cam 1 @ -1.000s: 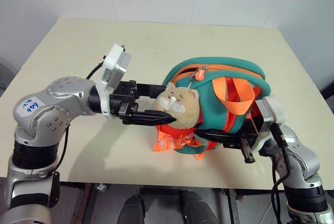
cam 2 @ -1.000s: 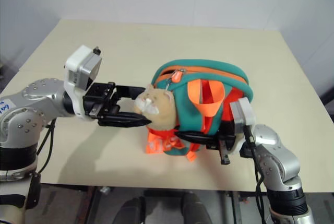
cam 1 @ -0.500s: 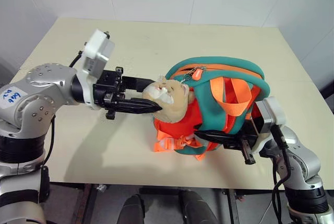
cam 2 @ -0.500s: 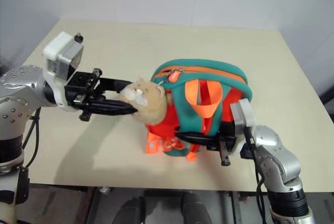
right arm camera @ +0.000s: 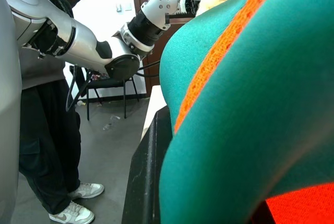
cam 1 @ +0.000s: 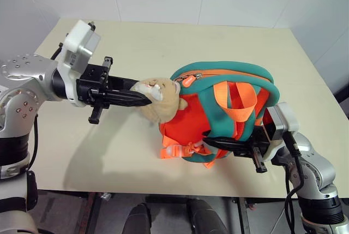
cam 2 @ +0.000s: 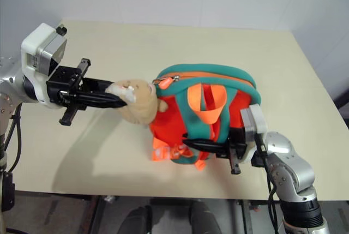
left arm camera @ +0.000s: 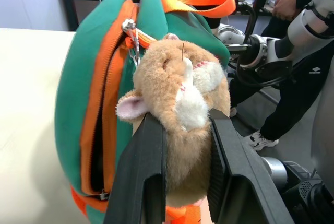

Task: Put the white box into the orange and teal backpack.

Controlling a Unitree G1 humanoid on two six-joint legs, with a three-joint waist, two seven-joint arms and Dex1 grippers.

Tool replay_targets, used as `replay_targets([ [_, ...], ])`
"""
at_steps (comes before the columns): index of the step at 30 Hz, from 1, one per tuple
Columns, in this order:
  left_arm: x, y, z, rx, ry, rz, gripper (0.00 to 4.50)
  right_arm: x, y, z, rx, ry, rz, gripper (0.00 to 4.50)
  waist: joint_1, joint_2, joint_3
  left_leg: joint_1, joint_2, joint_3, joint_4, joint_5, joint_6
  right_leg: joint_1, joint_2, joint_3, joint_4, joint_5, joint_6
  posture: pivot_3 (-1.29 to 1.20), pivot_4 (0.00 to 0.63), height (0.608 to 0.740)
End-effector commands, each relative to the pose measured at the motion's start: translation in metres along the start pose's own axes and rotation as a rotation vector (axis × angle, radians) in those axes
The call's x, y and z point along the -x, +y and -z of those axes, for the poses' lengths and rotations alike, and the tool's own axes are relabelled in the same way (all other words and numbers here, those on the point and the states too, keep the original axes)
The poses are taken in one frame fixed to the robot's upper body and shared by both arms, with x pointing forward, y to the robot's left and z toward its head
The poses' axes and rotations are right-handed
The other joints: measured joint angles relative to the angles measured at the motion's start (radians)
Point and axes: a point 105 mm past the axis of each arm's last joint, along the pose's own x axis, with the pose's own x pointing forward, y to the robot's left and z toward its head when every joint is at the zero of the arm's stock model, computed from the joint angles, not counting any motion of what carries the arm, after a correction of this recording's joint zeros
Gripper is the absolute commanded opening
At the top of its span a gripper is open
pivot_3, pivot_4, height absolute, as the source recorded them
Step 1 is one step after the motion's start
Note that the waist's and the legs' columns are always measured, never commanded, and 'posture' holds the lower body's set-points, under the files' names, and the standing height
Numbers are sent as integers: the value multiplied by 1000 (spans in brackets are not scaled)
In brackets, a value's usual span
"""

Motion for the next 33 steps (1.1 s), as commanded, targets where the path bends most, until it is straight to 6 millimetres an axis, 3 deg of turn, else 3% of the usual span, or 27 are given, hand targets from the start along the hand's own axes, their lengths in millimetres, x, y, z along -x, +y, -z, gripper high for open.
replay_targets([
  [1,16,2,-17,-90,0,-58,566,0,6,-11,48,-18,-13,0,0,0,0,0,0,0,0,0,0,0,0,0,0,0,0,0,150,740],
  [12,44,5,-6,-77,116,-114,566,1,5,-10,47,-13,-5,0,0,0,0,0,0,0,-1,0,0,-1,0,0,0,0,-1,0,150,740],
  [25,65,6,43,145,271,-213,565,0,5,-10,45,-11,1,0,-4,0,0,0,1,2,-4,0,0,-2,0,0,1,-1,-2,0,150,740],
  [33,66,2,67,261,263,-209,564,0,4,-10,44,-8,0,0,-4,0,0,0,1,1,-4,0,0,-2,0,0,1,-1,-2,0,150,740],
])
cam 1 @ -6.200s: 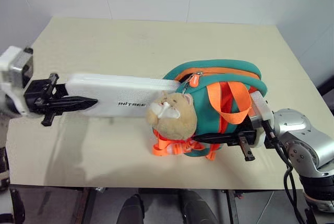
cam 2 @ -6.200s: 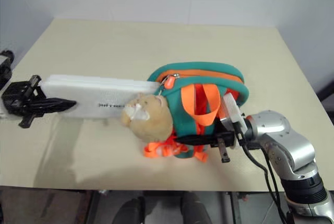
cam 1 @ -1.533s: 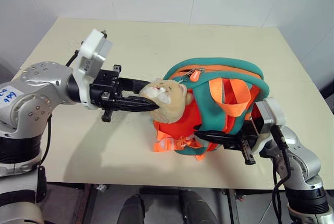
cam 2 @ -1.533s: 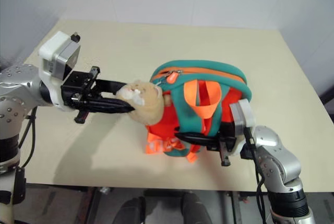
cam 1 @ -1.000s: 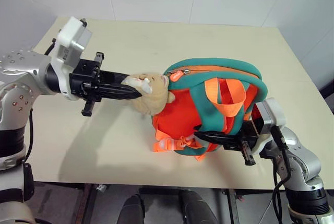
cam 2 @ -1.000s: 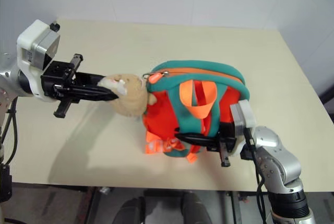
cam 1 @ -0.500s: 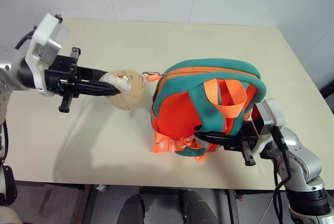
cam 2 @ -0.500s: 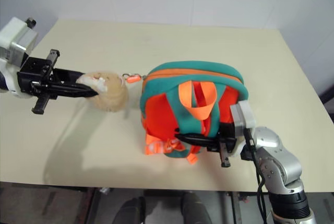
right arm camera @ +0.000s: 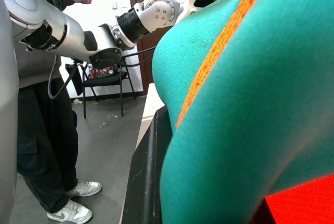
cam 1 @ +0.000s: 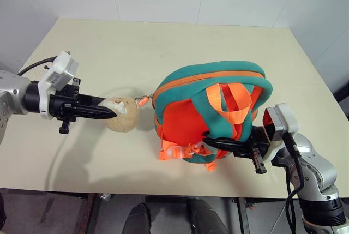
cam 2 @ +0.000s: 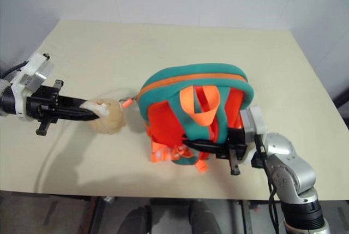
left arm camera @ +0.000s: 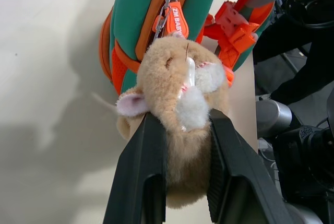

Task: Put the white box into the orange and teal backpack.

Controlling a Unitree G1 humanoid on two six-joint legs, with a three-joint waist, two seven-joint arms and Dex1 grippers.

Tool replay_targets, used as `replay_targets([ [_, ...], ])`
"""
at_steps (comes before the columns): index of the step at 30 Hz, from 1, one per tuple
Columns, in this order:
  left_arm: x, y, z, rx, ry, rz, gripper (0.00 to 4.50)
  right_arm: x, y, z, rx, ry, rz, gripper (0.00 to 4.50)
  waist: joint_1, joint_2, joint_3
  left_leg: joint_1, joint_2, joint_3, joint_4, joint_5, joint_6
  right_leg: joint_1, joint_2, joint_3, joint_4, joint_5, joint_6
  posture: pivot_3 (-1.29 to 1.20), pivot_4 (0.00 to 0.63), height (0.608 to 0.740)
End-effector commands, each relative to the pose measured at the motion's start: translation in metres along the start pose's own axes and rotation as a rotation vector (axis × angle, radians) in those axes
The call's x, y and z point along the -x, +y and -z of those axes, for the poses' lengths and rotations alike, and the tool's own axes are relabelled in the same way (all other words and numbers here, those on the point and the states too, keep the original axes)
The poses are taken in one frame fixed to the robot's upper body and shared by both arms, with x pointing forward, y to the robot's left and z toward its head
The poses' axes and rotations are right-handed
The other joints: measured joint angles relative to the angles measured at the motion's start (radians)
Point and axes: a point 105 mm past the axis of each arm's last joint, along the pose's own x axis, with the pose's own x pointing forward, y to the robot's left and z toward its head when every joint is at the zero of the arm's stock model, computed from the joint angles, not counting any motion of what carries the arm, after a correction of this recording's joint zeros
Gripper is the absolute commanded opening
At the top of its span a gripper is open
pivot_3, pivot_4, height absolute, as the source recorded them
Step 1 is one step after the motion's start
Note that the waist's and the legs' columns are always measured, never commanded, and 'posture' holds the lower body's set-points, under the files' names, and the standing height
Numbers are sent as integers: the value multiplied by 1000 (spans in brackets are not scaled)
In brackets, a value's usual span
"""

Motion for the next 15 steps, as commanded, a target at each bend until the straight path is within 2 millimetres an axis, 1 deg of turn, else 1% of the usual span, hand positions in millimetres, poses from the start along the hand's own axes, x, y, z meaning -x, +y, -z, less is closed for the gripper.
replay_targets([
  [1,4,3,12,66,8,-32,564,0,3,-10,41,-15,-13,0,-1,0,0,0,0,0,0,0,0,0,0,0,0,0,0,0,150,740],
  [8,-8,0,38,157,41,4,564,-1,3,-10,41,-14,-14,0,0,0,0,0,0,0,0,0,0,0,0,0,1,0,0,0,150,740],
  [10,-10,2,48,178,65,1,564,0,2,-10,42,-13,-14,0,0,0,0,0,0,0,0,0,0,0,0,0,1,0,0,0,150,740],
  [13,-11,4,57,191,88,3,564,-1,2,-10,42,-12,-14,0,-2,0,0,0,0,0,0,0,0,0,0,0,1,0,0,0,150,740],
  [15,-15,11,66,205,103,-11,564,-1,2,-10,40,-13,-15,0,-1,0,0,0,0,0,0,0,0,0,0,0,1,0,0,0,150,740],
])
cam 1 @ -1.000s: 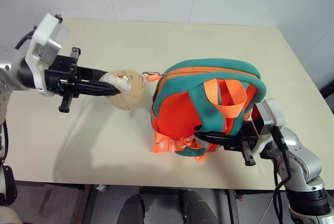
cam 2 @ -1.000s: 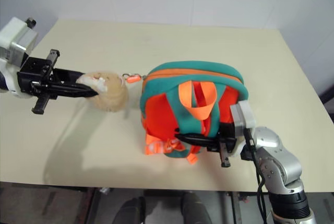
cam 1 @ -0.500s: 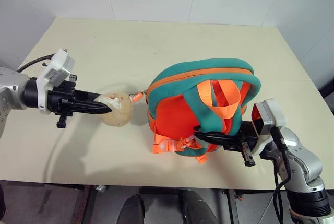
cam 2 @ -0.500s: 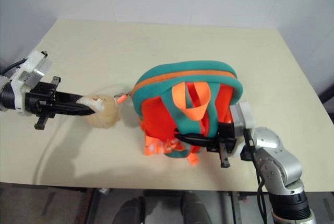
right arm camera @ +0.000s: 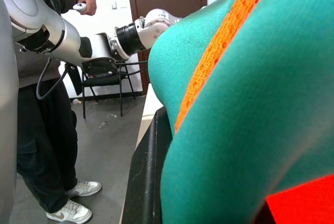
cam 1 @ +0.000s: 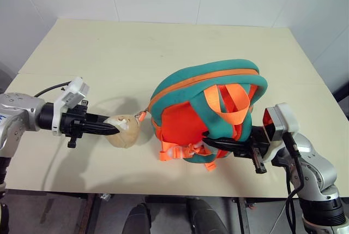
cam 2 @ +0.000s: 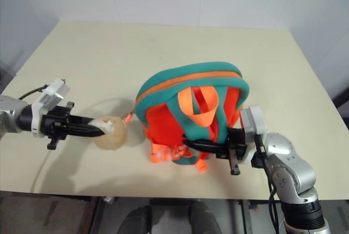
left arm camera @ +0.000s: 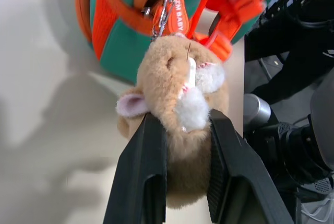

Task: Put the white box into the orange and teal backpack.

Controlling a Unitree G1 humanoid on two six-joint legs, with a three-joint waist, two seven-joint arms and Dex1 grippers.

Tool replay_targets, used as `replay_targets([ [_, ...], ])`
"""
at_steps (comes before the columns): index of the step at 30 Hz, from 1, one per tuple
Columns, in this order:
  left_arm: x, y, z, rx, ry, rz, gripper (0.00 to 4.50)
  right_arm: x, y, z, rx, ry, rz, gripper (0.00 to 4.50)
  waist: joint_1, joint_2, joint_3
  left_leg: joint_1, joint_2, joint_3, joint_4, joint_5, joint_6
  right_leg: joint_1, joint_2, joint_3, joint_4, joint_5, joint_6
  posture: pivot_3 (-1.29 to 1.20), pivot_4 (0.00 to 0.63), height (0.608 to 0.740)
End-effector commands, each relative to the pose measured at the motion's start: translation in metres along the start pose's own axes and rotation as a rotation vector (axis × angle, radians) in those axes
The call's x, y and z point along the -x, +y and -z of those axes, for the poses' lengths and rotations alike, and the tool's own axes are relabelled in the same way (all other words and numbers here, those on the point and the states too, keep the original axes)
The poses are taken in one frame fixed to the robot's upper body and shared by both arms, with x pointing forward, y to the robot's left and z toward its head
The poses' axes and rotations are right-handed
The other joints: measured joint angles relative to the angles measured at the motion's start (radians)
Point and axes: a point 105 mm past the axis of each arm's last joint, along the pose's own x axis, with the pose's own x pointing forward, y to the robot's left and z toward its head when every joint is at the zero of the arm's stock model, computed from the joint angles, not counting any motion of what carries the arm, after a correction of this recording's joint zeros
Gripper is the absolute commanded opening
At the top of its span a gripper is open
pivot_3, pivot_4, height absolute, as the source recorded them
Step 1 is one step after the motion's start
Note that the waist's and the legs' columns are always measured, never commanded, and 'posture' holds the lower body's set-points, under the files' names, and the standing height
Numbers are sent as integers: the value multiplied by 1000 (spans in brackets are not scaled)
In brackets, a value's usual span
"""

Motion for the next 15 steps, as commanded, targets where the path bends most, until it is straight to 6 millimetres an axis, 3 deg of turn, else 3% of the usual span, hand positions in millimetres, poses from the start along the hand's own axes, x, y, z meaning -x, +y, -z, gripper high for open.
replay_targets([
  [1,-1,15,22,41,70,-53,563,-1,2,-9,38,-15,-15,0,1,0,0,0,0,0,0,0,0,0,0,0,0,0,0,0,150,740],
  [8,-16,34,34,-20,110,-43,562,-2,1,-8,39,-11,-23,0,5,0,0,0,0,0,2,0,0,0,0,0,1,0,0,0,150,740],
  [12,-19,44,-2,-98,-110,-89,543,-1,0,-6,39,29,-1,0,7,0,0,0,0,0,4,0,0,1,0,0,2,0,0,0,150,740],
  [15,-16,45,-14,-150,-185,-116,542,-1,2,-4,12,64,12,0,6,0,0,-1,0,-1,6,0,0,0,0,0,5,0,1,0,150,740],
])
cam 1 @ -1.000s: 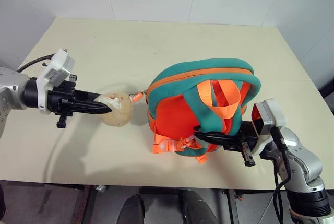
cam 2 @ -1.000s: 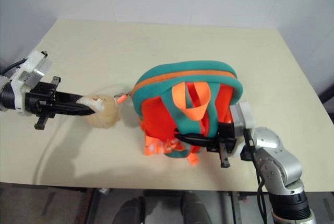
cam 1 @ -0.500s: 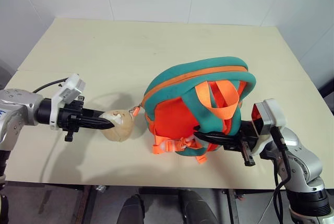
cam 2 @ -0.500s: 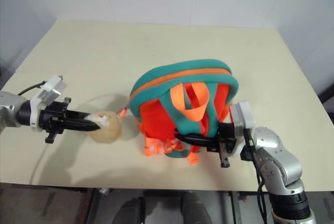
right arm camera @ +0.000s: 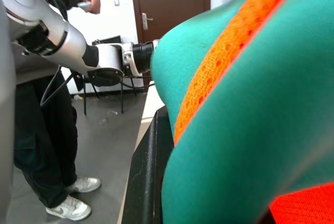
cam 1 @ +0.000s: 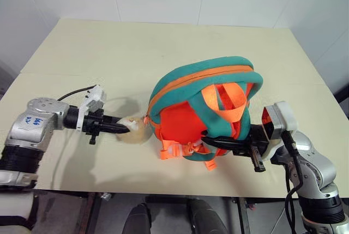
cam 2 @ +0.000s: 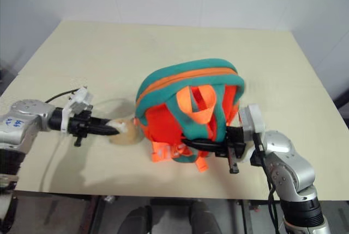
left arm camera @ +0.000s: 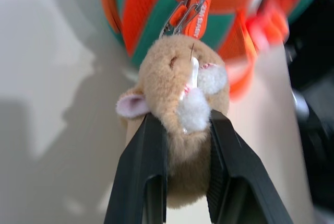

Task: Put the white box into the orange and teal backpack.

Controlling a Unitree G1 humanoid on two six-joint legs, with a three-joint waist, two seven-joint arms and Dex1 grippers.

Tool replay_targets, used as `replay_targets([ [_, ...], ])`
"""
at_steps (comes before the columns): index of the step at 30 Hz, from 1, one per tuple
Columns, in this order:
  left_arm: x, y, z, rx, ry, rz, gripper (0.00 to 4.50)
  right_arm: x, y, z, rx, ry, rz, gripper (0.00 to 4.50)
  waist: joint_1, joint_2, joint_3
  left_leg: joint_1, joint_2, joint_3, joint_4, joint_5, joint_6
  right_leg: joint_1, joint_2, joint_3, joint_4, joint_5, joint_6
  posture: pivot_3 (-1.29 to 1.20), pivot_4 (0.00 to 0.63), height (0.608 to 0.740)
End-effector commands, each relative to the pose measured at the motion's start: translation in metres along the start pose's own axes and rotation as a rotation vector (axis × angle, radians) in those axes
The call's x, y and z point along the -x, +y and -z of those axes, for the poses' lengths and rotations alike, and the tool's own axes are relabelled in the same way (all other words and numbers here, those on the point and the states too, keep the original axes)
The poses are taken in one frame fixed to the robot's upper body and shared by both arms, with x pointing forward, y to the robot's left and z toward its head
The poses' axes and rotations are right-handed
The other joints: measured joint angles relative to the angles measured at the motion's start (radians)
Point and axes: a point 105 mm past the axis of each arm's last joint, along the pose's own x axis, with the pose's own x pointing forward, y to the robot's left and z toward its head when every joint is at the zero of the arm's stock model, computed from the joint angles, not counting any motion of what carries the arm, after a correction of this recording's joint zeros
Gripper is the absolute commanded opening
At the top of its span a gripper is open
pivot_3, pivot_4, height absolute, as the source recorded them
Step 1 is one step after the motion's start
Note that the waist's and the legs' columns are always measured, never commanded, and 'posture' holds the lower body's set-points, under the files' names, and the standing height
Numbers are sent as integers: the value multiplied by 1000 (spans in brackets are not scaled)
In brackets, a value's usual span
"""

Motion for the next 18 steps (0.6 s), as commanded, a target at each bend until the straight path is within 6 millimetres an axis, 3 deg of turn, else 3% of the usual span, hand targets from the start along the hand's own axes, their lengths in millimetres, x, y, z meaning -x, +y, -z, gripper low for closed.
replay_targets([
  [1,12,8,-21,-94,-82,-82,542,0,6,-6,5,21,0,0,0,0,0,0,0,0,0,0,0,0,0,0,0,0,0,0,150,740],
  [8,8,7,-18,-152,-12,-53,542,-2,8,-1,-25,48,-2,0,2,0,0,0,0,0,2,0,0,1,0,0,1,1,1,0,150,740],
  [9,9,11,-16,-136,11,-85,1247,-2,8,-1,-26,55,-1,332,2,0,0,0,0,0,2,0,0,1,0,0,1,1,1,0,150,740],
  [18,23,11,-19,-155,-18,-119,4011,8,6,-2,-3,96,16,3293,1,0,0,0,0,0,2,0,0,0,0,0,1,0,1,0,150,740],
])
